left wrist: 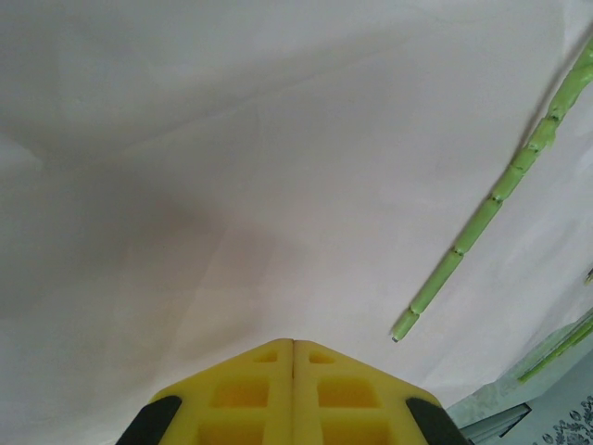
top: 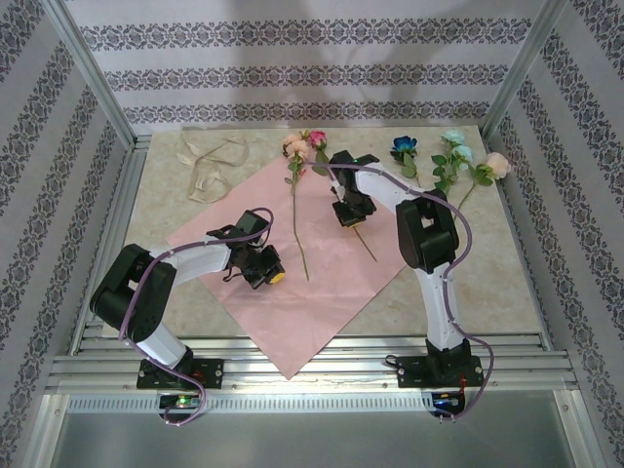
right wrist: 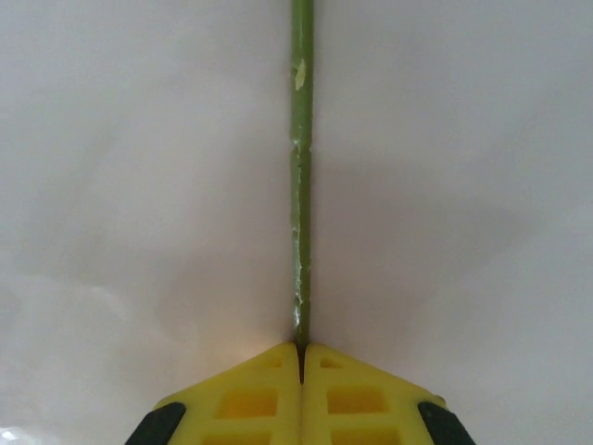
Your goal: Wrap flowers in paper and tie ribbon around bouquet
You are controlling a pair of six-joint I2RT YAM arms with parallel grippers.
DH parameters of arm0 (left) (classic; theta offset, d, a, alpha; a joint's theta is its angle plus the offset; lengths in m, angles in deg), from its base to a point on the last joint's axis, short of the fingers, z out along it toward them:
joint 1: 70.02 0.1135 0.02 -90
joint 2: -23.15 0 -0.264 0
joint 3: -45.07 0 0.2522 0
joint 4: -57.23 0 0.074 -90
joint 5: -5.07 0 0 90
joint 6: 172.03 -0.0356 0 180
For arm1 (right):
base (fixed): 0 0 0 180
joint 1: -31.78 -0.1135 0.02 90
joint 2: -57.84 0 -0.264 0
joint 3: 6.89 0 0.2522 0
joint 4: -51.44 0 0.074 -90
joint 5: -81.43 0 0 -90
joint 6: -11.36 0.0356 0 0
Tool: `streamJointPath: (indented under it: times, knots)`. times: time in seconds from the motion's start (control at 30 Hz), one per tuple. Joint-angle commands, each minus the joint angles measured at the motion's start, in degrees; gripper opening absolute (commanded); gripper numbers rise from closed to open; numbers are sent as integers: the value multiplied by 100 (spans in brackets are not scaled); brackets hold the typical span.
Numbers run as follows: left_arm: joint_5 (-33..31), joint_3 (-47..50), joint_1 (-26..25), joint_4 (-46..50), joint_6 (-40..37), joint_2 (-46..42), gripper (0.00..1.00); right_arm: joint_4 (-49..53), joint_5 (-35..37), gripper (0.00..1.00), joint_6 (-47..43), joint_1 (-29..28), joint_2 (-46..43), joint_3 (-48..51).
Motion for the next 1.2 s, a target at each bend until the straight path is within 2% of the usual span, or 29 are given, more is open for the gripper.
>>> streamJointPath:
  times: [0.0,0.13,0.27,0.47,0.5,0.6,0.67,0.83,0.97,1.07,1.17]
  knots:
    - [-57,-37,-71,171,-56,-49,0,-62,13,0,-7,-151,-288,-142]
    - [-57,-36,-71,142,-52,-15,0,54,-376,0,223,-353,-195,-374]
    - [-48,-55,-71,109,-43,21,0,36,-1024,0,977,-498,37,-596]
    - [-28,-74,-71,109,-50,46,0,-90,-1426,0,1780,-750,144,-822]
    - [-28,-77,-71,118,-64,43,0,-66,-1471,5,1798,-772,161,-895]
    - [-32,-72,-75,127,-62,21,0,127,-1391,34,1788,-762,110,-1027]
    - [-34,-64,-72,131,-62,5,0,183,-1172,42,1756,-637,-152,-871]
    - [-53,-72,-71,188,-102,-32,0,-71,-861,47,1664,297,-1392,147]
    - [-52,-85,-71,189,-120,-55,0,-175,-619,46,1432,1453,-2106,877]
    - [-60,-115,-71,223,-155,-80,0,-226,-393,45,1296,2367,-2237,1152]
    - [-67,-125,-73,234,-157,-112,0,-321,-163,43,1211,3130,-2005,1148]
